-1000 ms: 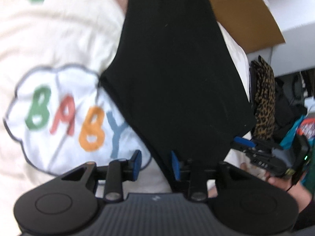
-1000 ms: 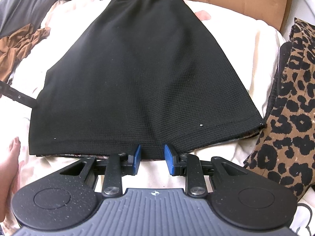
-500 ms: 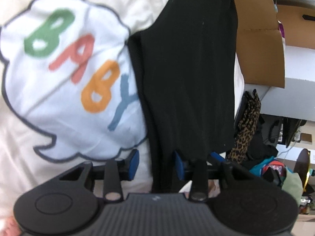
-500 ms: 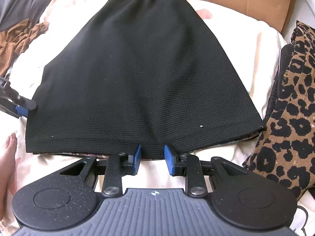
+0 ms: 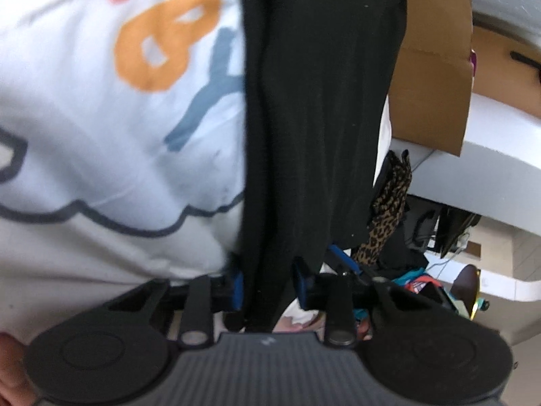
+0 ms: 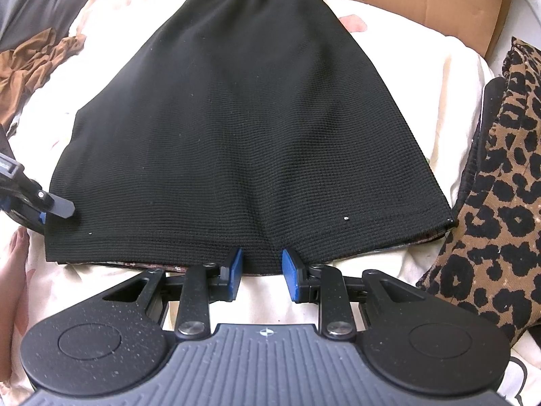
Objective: Fold clothes
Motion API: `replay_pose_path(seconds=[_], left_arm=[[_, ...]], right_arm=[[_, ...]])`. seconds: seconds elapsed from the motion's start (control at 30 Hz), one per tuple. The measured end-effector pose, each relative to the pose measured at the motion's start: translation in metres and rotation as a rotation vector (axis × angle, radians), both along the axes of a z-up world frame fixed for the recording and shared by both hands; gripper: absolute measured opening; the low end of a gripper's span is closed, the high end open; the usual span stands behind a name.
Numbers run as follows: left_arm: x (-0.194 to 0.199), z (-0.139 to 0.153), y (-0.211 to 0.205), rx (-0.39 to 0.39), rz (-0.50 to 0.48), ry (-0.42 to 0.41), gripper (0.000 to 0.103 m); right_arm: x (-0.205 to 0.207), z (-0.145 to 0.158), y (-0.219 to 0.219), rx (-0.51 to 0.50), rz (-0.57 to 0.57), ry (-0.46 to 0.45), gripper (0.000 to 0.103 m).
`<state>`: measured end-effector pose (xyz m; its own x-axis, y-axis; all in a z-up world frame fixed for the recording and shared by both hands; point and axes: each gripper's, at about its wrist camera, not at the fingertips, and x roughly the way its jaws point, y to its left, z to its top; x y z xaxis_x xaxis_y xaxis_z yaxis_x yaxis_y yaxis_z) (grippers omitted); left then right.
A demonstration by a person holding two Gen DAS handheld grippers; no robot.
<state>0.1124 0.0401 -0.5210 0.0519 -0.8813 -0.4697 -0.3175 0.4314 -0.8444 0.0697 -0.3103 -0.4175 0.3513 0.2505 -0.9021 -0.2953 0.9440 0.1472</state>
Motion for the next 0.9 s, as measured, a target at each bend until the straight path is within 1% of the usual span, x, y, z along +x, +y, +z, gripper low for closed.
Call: replay_pose_path(seconds=[0.03,0.17,0.23,0.33,0.4,0.53,0.67,0.9], left_arm=[[-0.001,-0.002,0.001,-0.005,0.004,0.004,0.022],[0.0,-0.001,0.002,-0.008,0.0,-0.006,0.022],[0.0,0.0,0.0,0.006,-0.007,-0.011,0.013],[0.001,0.004,-0.001,0.031,-0.019,-0.021,0.006],[0.002,0.009,0.0,0.05,-0.032,-0.032,0.005],[0.005,0.019,0.0,0.104,-0.082,-0.051,0.005],[0.011,0.029,-0.006,0.142,-0.118,-0.056,0.004],[0.017,0.048,-0.002,0.192,-0.173,-0.066,0.004]], right_arm=[[0.0,0.0,0.0,0.001,0.001,0.0,0.032],[-0.001,0.0,-0.002,0.007,-0.005,-0.001,0.032],[-0.001,0.0,-0.003,0.012,-0.015,-0.003,0.032],[-0.002,0.002,-0.008,0.043,-0.047,0.0,0.033],[-0.002,0.006,-0.014,0.08,-0.081,0.002,0.033],[0.0,0.021,-0.024,0.103,-0.122,-0.057,0.034],[0.013,0.031,-0.044,0.076,-0.18,-0.119,0.034],[0.03,0.03,-0.071,-0.011,-0.216,-0.147,0.034]])
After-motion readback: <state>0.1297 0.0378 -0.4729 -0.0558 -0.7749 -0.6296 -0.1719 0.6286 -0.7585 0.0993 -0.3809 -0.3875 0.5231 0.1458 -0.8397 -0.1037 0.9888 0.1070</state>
